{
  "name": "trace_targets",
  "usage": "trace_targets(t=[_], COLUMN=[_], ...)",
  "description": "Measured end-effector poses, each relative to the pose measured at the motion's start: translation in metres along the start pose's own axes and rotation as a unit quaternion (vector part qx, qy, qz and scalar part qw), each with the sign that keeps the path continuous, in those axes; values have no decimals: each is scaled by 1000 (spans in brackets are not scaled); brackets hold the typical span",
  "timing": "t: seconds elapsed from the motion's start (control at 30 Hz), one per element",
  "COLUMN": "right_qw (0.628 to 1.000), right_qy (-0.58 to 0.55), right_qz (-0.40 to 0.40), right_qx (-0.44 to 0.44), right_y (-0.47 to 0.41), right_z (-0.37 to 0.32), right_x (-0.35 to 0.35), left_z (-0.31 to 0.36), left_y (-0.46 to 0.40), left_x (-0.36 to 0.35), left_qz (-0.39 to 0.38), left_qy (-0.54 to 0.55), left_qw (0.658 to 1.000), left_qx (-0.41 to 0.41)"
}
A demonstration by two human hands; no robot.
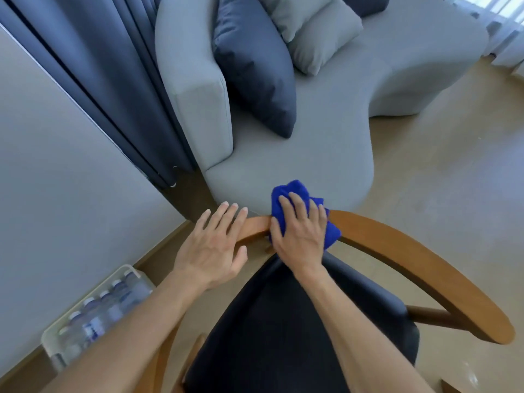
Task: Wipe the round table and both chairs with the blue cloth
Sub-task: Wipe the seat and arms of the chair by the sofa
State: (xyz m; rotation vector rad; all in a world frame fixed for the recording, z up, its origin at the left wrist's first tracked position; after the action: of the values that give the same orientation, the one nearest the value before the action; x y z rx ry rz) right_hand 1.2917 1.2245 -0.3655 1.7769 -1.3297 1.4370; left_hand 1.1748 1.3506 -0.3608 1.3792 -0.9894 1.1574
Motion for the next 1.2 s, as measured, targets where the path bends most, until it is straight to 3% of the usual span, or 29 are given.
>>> trace_targets(t=[0.1, 0.23, 0.33, 0.5, 0.63, 0.8, 0.93, 1.0, 1.1, 1.2], right_qw=[993, 984, 994, 983, 971, 998, 980, 930, 791, 669], right_qy=[-90, 8, 82, 67, 81, -29, -134, -281, -522, -657], right_qz=[-48, -54, -25, 7, 28, -42, -144, -232, -261, -251], right_qx=[52, 170, 70, -173, -221, -25, -11, -57, -182, -242], right_y=[5, -2, -12, 10, 4, 9, 0, -1, 27, 66], right_z=[-43, 12, 91, 175, 135, -10, -35, -18, 9, 32], right_x=[-8, 11, 36, 66, 52, -2, -1, 17, 60, 88], left_z=[-1, -1, -1, 0, 0, -1, -4, -3, 4, 31], left_y=[2, 3, 3, 1, 1, 0, 1, 4, 13, 18], left_x=[7, 9, 7, 7, 5, 2, 8, 14, 27, 47], left_qz=[10, 18, 16, 21, 24, 38, 71, 83, 111, 127], left_qy=[13, 26, 34, 18, 7, 17, 65, 85, 153, 349], left_qw=[1000, 999, 999, 1000, 1000, 999, 995, 993, 981, 925], left_qx=[13, 15, 9, 1, -9, -5, -1, -1, 35, 84])
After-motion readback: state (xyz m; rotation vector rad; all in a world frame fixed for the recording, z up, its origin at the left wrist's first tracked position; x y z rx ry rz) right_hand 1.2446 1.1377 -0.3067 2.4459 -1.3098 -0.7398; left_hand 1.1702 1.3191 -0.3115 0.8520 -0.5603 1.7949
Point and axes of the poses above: each hand's wrist, its own y-axis away from the middle knuckle, its own x-axis out of the back of the hand, z = x × y, the point moved 6 cm from there along -y, towards the middle knuckle, and after that the axes turned 8 degrees about -x, right-handed, at the moved point
